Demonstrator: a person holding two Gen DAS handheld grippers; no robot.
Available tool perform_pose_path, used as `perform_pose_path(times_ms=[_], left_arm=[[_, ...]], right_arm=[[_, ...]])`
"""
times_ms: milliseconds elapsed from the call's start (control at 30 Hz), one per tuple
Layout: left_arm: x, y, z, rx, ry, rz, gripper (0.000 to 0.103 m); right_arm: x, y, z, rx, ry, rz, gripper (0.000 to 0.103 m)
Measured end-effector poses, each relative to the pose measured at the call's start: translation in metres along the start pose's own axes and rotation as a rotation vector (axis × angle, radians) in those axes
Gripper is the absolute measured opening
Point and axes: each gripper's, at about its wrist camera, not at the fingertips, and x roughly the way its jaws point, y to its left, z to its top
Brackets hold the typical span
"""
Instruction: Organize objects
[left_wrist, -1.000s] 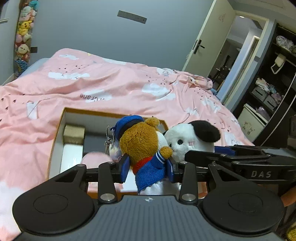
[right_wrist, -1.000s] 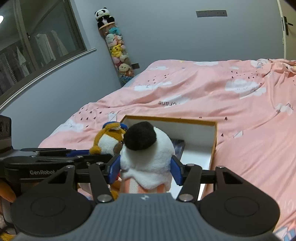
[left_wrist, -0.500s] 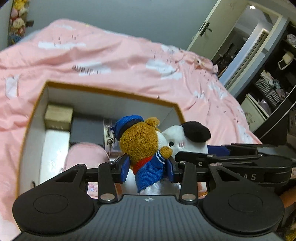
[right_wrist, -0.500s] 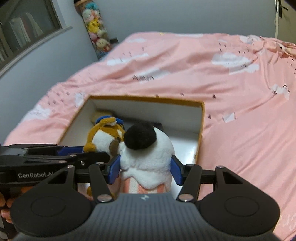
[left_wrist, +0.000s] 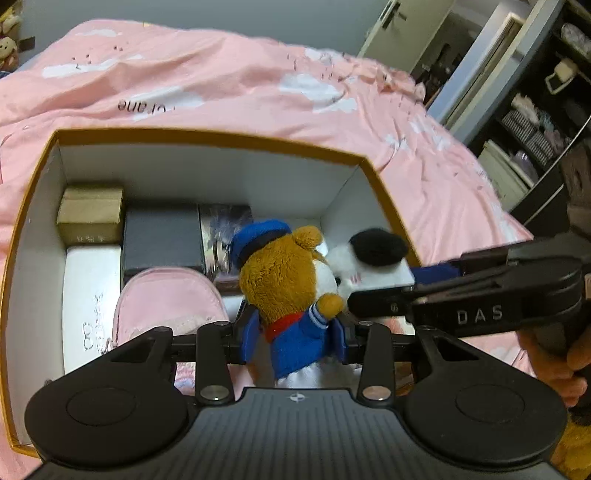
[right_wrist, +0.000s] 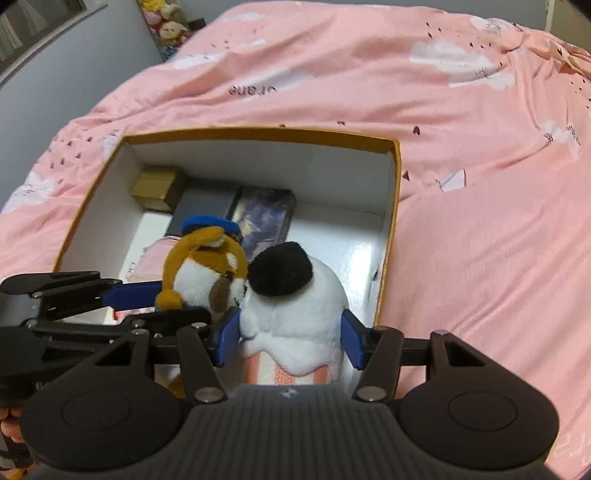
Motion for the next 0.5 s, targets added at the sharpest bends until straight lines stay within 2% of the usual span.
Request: perform_pose_path(times_ms=[33,133,267,500], left_arm=[[0.003,0.000,-0.001,-0.005,0.027,0.012,0.039],[0.012,-0.006,-0.010,0.019,0.077,0.087,0.039],[0.018,-0.006,-0.017,-0.003,0.074,0.101,0.038],[0.016,-0.006,-0.018,-0.011,0.057,0.108,0.040]], right_arm=[[0.001,0.001,0.001,-0.010,-0.001,-0.011,0.059],[0.001,0.002,0.002,-0.012,0.011,0.007,0.060],[0.008,0.008,0.001,-0.041,0.041,-0.005,0.060],[0.015,0.015,-0.002,-0.069,0.040,-0.027,0.063]])
